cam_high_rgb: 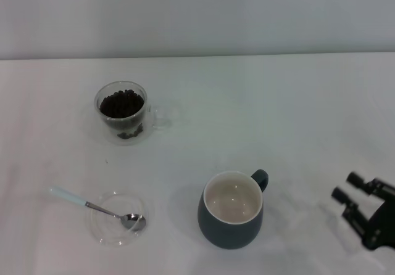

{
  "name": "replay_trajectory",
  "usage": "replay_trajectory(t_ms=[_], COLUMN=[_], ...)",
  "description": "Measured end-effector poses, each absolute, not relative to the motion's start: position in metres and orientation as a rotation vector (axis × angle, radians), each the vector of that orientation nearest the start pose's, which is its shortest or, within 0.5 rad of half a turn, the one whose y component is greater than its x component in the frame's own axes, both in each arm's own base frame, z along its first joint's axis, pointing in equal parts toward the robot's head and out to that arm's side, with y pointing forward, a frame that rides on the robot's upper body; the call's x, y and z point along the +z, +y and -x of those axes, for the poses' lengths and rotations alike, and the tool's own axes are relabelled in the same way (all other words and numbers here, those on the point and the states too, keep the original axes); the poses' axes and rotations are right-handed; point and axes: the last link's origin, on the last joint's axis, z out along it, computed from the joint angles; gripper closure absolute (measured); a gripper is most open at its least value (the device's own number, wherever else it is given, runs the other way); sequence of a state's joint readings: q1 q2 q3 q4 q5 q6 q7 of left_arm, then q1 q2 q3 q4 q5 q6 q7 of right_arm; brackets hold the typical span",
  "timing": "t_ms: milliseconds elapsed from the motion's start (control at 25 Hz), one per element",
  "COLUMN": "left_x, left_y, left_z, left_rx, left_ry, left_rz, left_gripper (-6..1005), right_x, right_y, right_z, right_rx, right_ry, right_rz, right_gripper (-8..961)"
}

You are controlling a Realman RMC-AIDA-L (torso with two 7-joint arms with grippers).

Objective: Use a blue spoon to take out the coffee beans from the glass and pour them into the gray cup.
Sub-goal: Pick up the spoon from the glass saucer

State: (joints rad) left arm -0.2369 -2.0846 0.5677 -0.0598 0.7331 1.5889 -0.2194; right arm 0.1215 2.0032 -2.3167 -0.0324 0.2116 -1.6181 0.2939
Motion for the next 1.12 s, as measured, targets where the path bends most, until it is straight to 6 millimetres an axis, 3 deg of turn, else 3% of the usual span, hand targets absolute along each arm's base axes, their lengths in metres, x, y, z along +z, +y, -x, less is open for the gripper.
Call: replay_trajectory(t_ms=[280,520,720,920,1120], left_x=[0.03,0.027,0.018,0.007,-0.007], left_y=[0.21,0.2,0.198,0.2,0.201], left_z=[0.364,0.365,0.362,0.36,0.363], left_rx=[-1.077,-1.326,-1.516,-1.628,-1.62], left_ry=[-0.626,-0.858,-1.098,-1.324,-1.51], left_rz=[1.298,1.255,1.261,1.267,1.254], left_gripper=[348,348,348,348,348], right_x=[0.019,0.049,0.061,0.071,0.076], right_y=[0.186,0.189,0.189,0.189,0.188], right_z=[-0.365,-0.369,-0.369,-0.37,-0.368], right_rx=[0.841,0.848,0.86,0.866,0.876], right_ry=[0.327,0.277,0.237,0.208,0.181], right_rz=[1.853,1.654,1.602,1.576,1.552], right_gripper=[587,587,587,587,587])
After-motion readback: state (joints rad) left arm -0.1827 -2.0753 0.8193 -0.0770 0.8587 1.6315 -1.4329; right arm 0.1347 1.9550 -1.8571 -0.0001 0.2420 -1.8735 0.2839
